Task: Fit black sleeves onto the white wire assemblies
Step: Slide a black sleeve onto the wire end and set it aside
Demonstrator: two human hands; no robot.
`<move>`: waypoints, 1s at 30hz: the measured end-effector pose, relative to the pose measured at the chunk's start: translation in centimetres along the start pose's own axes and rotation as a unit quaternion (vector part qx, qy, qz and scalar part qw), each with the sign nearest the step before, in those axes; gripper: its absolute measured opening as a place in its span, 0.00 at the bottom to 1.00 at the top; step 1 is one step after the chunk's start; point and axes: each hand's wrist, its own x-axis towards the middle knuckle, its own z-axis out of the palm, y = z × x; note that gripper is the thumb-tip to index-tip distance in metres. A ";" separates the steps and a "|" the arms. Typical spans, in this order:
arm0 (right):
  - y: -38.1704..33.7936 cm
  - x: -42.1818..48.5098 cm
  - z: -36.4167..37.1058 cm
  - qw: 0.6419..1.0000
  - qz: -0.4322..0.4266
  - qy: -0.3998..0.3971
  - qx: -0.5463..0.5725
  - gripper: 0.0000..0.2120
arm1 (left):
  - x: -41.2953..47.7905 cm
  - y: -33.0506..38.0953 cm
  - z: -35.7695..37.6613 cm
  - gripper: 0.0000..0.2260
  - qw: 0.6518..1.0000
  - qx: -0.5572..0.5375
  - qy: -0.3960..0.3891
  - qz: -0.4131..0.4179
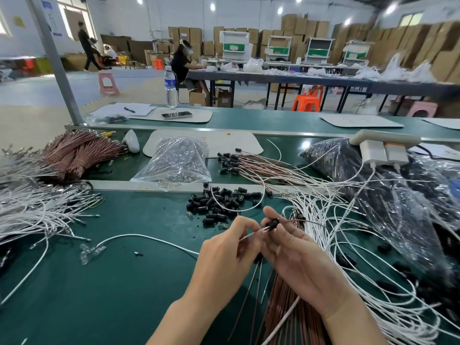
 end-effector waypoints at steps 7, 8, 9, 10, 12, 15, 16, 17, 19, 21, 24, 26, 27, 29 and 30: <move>0.4 0.3 0.1 0.998 -0.006 0.027 -0.048 0.18 | -0.1 0.2 0.2 0.06 1.000 0.011 -0.003 -0.004; 0.4 0.3 0.1 0.998 -0.007 0.027 -0.054 0.18 | -0.1 0.1 0.2 0.06 1.000 0.009 -0.006 -0.005; 0.4 0.3 0.1 0.998 -0.007 0.027 -0.060 0.18 | -0.1 0.1 0.3 0.07 1.000 0.008 -0.008 -0.006; 0.5 0.3 0.1 0.998 -0.007 0.026 -0.065 0.18 | -0.1 0.1 0.3 0.07 1.000 0.007 -0.009 -0.006; 0.7 0.3 0.1 0.997 -0.006 0.026 -0.078 0.18 | -0.1 0.0 0.4 0.07 1.000 0.008 -0.007 -0.006; 0.9 0.3 0.1 0.994 -0.006 0.031 -0.101 0.18 | -0.2 0.0 0.6 0.06 1.000 0.016 -0.001 -0.006; 0.8 0.3 0.1 0.994 -0.008 0.031 -0.103 0.17 | -0.2 0.0 0.6 0.06 1.000 0.024 0.002 -0.003; 0.7 0.3 0.2 0.994 -0.013 0.033 -0.099 0.17 | -0.2 0.0 0.6 0.05 0.999 0.035 0.004 0.000; 0.5 0.4 0.1 0.995 -0.030 0.052 -0.076 0.16 | 0.0 -0.1 0.6 0.05 0.998 0.064 0.004 0.005; 0.2 0.5 -0.1 0.995 -0.044 0.072 -0.054 0.16 | 0.1 -0.3 0.5 0.05 0.996 0.091 0.006 0.002; 0.3 0.7 -0.2 0.994 -0.045 0.075 -0.063 0.16 | 0.1 -0.5 0.4 0.02 0.995 0.099 0.003 -0.003; 0.6 0.7 0.0 0.992 -0.034 0.069 -0.100 0.16 | 0.1 -0.5 0.4 0.02 0.997 0.077 -0.002 0.000; 0.7 0.7 0.0 0.990 -0.029 0.067 -0.117 0.16 | 0.1 -0.4 0.3 0.03 0.998 0.069 -0.004 0.003; 0.8 0.7 0.1 0.988 -0.029 0.070 -0.134 0.16 | 0.2 -0.4 0.2 0.05 0.998 0.067 -0.011 0.007; 0.8 0.8 0.2 0.987 -0.035 0.077 -0.133 0.16 | 0.2 -0.5 0.1 0.05 0.997 0.072 -0.017 0.007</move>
